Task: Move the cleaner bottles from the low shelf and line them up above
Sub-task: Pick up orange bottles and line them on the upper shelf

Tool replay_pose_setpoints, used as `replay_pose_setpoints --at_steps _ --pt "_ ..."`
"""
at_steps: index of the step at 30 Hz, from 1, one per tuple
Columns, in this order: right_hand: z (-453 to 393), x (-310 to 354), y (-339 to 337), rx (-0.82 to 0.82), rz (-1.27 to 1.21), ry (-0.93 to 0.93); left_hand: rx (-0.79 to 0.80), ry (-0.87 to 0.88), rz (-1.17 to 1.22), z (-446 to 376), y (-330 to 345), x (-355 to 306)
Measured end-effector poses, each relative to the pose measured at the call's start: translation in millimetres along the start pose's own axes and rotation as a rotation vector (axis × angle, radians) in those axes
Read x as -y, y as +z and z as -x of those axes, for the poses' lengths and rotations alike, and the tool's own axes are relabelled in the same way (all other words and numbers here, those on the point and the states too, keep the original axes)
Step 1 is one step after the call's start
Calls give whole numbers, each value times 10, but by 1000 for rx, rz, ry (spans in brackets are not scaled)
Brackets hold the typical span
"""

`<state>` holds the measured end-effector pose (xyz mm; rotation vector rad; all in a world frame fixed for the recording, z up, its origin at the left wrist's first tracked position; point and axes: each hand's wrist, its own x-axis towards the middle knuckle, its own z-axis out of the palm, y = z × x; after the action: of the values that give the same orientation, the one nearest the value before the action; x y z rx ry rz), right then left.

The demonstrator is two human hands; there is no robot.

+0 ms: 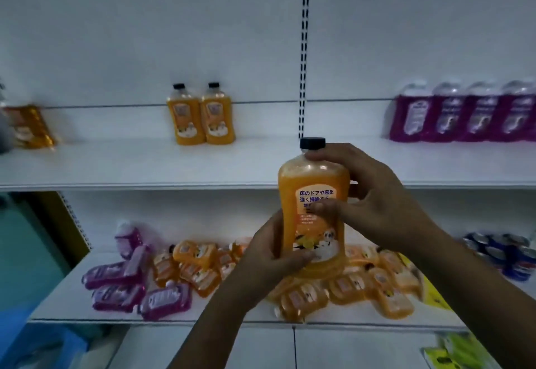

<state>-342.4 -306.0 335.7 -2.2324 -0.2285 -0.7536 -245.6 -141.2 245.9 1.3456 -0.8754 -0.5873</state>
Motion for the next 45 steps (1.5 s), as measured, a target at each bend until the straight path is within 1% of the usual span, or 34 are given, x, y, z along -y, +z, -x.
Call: replay_pose_setpoints --at_steps 2,4,6,8,12,16,17,18,20,21,23,24,26,31,36,39,42,45 --pt "-182 -64 -24 -53 44 -77 -91 166 -186 -108 12 -113" --pt "-408 -157 -28 -94 56 -114 -154 261 -353 -283 -9 -140" --pt "-666 -308 -17 -107 67 -139 -204 301 -486 -517 -70 -164" --pt "-911 -501 17 -104 60 -160 -234 302 -569 -775 -196 -163" --pt "-1341 -917 66 -80 50 -183 -263 252 -671 -1252 -515 -157" --pt "-1641 -1231 162 61 139 -205 -281 178 -760 -1508 -703 -108" --pt "-1694 -1275 194 73 178 -226 -291 164 -787 -1536 -734 -115" --pt "-1754 -1312 236 71 212 -259 -315 154 -841 -1554 -793 -109" --pt "-1870 -1389 334 44 256 -319 -394 134 -1044 -1575 -968 -59" --pt "-1942 -1435 388 25 272 -329 -417 86 -1168 -1574 -1064 -32" --pt "-2101 -1527 499 -7 309 -317 -397 -81 -1353 -1559 -1173 7" --pt "-2191 -1575 563 -24 325 -320 -369 -162 -1413 -1558 -1177 11" --pt "-2376 -1669 698 -60 365 -335 -327 -226 -1489 -1577 -1151 -8" --pt "-2863 -1904 996 -106 543 -255 -341 -219 -1486 -1578 -1173 14" --pt "-3115 -2013 1135 -153 817 -101 -359 -176 -1470 -1568 -1155 50" --pt "-3129 -2043 1129 -119 903 -51 -344 -179 -1438 -1560 -1173 51" --pt "-3154 -1944 1024 -68 891 -18 -362 -101 -1404 -1562 -1207 47" --pt "-3024 -1544 880 -132 658 18 -423 83 -1208 -1446 -1216 -10"
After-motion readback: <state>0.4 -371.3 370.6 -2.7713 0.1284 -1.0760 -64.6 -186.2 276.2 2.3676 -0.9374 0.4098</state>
